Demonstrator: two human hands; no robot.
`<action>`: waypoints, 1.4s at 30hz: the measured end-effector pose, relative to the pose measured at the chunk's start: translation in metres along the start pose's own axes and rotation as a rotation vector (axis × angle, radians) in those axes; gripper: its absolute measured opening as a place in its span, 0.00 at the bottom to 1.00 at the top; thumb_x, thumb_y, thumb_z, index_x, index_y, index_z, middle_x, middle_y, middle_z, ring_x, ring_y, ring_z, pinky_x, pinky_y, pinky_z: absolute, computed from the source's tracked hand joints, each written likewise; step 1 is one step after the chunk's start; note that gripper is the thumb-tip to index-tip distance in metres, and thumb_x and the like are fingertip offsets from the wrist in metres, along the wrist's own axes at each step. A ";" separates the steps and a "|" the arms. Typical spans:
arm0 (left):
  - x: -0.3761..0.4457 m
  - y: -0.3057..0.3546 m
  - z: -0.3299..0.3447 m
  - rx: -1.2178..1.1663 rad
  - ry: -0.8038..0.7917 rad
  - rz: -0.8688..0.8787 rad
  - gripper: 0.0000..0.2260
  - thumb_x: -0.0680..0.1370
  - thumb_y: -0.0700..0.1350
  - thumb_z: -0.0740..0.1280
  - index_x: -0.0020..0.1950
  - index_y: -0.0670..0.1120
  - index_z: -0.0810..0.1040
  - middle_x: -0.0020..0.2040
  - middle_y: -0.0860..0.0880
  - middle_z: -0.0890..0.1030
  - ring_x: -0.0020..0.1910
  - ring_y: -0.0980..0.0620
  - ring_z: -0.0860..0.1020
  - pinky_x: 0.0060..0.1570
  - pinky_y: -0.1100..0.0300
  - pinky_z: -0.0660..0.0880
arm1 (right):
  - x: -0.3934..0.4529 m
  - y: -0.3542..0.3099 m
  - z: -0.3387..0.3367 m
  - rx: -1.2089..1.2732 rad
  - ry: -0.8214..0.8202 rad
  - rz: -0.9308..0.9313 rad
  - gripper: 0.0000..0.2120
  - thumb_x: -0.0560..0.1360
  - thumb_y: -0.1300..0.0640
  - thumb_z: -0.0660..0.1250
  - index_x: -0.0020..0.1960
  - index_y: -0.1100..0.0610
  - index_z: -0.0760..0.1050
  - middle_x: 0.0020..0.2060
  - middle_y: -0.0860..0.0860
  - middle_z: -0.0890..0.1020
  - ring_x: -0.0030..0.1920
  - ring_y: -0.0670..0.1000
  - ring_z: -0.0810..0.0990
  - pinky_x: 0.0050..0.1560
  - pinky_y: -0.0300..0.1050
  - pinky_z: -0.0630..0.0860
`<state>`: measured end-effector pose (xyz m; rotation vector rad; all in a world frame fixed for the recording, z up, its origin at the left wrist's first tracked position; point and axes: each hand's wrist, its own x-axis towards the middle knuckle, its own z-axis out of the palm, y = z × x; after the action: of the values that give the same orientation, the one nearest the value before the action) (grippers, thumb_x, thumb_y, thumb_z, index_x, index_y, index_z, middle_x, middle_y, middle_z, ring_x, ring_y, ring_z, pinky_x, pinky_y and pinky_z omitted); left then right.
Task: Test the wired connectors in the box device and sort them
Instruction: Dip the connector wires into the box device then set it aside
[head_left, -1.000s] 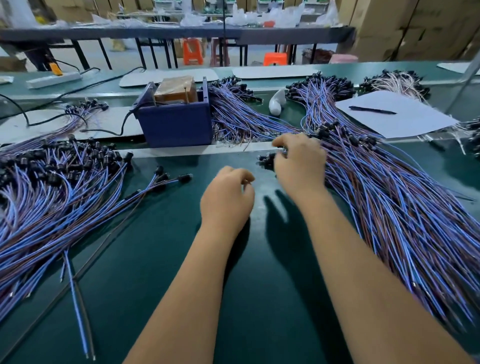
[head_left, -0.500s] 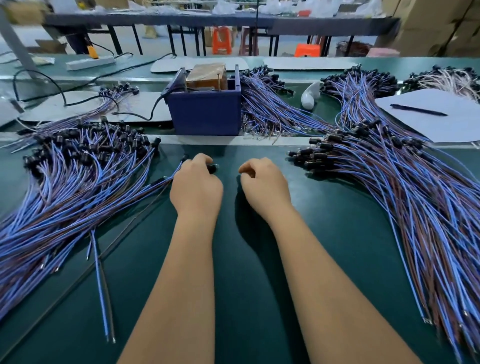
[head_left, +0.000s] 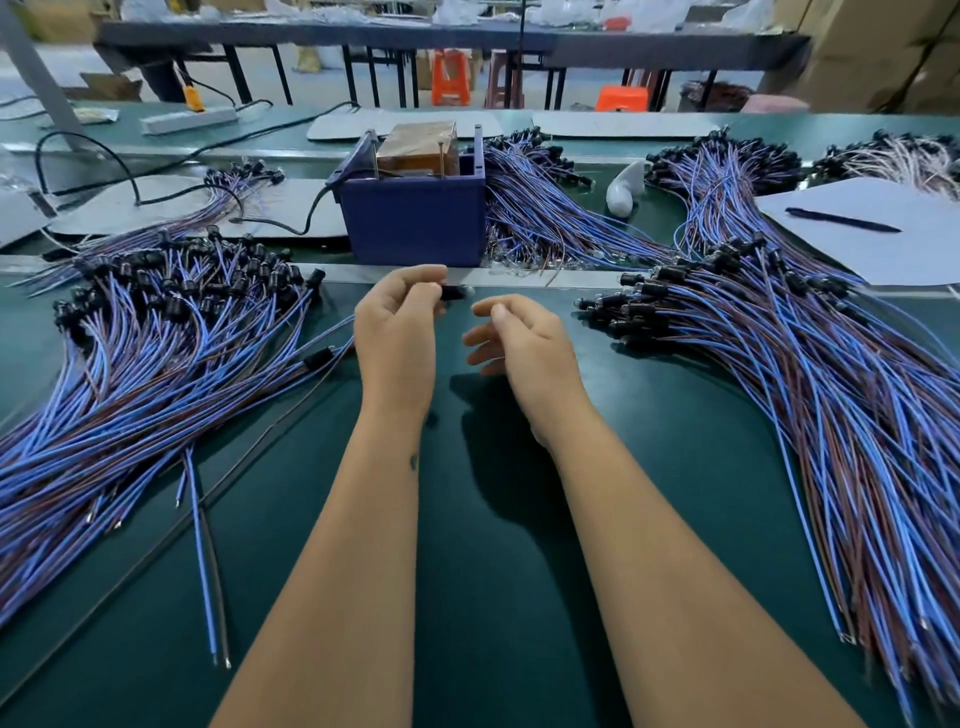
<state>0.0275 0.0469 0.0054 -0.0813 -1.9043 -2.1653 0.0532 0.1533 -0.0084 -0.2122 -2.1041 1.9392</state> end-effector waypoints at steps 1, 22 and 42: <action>-0.002 0.003 0.001 -0.138 -0.049 -0.013 0.13 0.78 0.36 0.60 0.44 0.46 0.83 0.40 0.50 0.84 0.40 0.53 0.79 0.45 0.61 0.77 | 0.000 -0.003 0.001 0.157 -0.032 0.055 0.13 0.84 0.56 0.54 0.48 0.54 0.76 0.39 0.55 0.82 0.37 0.53 0.80 0.41 0.46 0.76; -0.018 0.012 0.006 0.047 -1.192 -0.556 0.20 0.75 0.56 0.58 0.37 0.46 0.84 0.41 0.42 0.84 0.40 0.48 0.82 0.42 0.60 0.79 | 0.005 -0.008 -0.024 0.623 -0.010 0.241 0.02 0.78 0.65 0.67 0.50 0.61 0.77 0.31 0.52 0.83 0.29 0.46 0.80 0.33 0.35 0.78; 0.001 -0.007 0.002 0.021 -0.190 -0.275 0.08 0.79 0.41 0.66 0.43 0.46 0.84 0.40 0.44 0.84 0.39 0.47 0.81 0.50 0.47 0.81 | -0.002 -0.003 0.000 0.126 -0.060 0.012 0.02 0.78 0.64 0.66 0.49 0.60 0.77 0.37 0.58 0.81 0.33 0.50 0.77 0.32 0.37 0.75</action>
<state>0.0243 0.0493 -0.0007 -0.0224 -2.1536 -2.3886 0.0548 0.1522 -0.0051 -0.1429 -2.0122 2.1016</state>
